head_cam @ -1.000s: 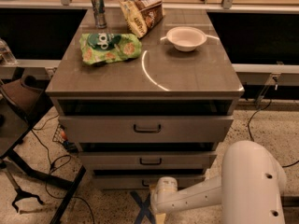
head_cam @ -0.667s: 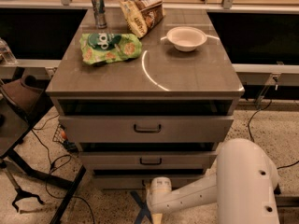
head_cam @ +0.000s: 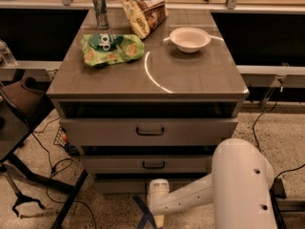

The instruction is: Open bottom drawer

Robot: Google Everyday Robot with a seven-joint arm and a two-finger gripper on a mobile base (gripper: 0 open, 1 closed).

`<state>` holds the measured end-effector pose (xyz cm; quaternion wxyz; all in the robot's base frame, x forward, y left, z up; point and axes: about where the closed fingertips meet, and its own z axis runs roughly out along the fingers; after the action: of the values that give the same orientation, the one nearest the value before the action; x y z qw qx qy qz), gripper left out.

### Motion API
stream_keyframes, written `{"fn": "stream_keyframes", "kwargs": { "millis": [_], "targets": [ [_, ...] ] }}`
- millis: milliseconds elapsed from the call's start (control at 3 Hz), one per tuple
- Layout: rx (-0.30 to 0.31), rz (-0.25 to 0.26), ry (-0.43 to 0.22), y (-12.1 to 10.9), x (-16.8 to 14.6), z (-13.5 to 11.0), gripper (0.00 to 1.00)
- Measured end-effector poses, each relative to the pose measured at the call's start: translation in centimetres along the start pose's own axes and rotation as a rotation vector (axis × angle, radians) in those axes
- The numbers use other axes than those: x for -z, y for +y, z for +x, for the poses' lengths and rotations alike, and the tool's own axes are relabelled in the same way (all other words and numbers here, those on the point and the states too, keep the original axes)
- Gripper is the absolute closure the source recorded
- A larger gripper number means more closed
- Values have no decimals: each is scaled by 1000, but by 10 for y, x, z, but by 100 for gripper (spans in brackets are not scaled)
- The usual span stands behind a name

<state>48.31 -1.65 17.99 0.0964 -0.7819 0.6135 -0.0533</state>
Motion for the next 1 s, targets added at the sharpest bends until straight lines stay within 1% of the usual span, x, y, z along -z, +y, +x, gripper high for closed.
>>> {"fn": "stream_keyframes", "kwargs": {
  "millis": [333, 667, 1000],
  "targets": [
    [-9, 0, 23, -6, -3, 12, 0],
    [-41, -15, 51, -4, -10, 36, 0],
    [-50, -34, 56, 2, -16, 45, 0]
  ]
}}
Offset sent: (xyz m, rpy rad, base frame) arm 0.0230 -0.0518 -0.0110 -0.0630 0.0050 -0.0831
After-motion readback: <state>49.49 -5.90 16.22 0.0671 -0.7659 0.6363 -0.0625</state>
